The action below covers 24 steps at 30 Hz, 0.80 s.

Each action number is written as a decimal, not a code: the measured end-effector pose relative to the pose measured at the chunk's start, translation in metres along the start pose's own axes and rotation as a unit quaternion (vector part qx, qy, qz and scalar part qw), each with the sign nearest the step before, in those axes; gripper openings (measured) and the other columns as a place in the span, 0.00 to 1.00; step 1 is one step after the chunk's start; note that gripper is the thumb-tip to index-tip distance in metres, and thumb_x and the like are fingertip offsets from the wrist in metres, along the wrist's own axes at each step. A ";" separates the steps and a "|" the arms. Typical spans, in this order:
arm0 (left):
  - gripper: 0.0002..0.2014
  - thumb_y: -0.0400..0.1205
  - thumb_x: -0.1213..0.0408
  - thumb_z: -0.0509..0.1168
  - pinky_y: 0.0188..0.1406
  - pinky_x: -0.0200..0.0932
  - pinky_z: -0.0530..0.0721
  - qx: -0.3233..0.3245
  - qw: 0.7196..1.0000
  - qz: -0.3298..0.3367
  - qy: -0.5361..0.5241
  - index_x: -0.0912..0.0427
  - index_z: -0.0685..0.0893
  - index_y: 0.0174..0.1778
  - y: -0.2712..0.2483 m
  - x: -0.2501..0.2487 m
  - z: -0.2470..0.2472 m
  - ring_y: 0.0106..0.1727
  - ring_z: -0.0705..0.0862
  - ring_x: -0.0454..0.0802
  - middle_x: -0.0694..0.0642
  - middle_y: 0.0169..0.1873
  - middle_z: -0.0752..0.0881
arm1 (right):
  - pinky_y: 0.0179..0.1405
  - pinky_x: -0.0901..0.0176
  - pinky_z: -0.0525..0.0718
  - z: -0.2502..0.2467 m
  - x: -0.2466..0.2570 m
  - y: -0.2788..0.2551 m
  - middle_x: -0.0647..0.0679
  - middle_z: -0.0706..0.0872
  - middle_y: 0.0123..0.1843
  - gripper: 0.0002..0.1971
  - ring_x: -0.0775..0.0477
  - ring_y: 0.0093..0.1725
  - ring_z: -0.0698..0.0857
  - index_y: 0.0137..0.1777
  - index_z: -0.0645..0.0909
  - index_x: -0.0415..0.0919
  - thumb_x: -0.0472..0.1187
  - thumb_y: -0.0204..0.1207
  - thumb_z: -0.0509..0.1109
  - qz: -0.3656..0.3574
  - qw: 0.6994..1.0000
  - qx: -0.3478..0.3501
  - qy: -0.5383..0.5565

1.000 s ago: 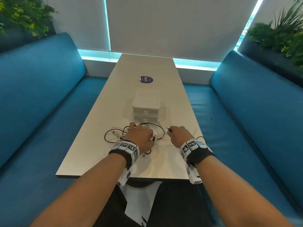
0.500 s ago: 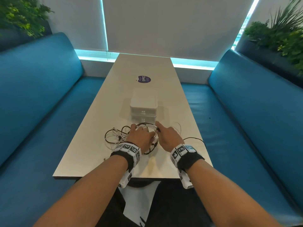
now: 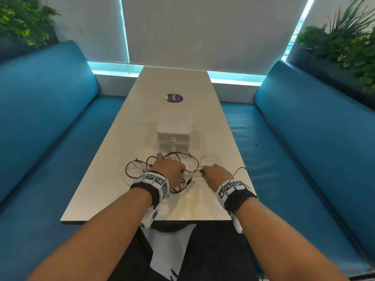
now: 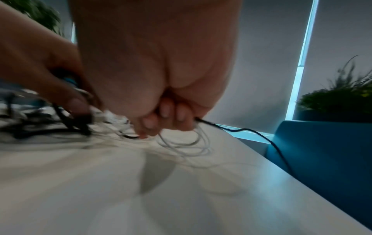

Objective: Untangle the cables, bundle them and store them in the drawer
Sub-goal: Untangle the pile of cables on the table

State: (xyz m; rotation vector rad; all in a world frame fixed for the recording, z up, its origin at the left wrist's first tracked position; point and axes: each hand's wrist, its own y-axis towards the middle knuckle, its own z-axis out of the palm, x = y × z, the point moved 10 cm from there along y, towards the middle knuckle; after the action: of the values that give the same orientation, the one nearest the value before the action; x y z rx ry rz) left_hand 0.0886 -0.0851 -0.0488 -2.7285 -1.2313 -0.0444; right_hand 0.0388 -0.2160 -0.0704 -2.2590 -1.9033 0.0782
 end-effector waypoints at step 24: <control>0.20 0.79 0.63 0.65 0.72 0.61 0.64 0.051 0.991 0.084 0.093 0.47 0.82 0.68 0.004 -0.026 0.005 0.72 0.70 0.57 0.50 0.68 0.80 | 0.51 0.49 0.84 -0.011 -0.091 -0.025 0.40 0.86 0.58 0.13 0.37 0.57 0.87 0.58 0.82 0.38 0.33 0.81 0.57 0.217 0.976 -0.025 0.017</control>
State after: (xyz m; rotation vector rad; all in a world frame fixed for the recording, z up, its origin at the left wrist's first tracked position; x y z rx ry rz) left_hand 0.0741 -0.1057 -0.0561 -2.6588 -0.9267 -0.2054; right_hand 0.0000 -0.3030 -0.0624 -2.6506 -1.3780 0.0503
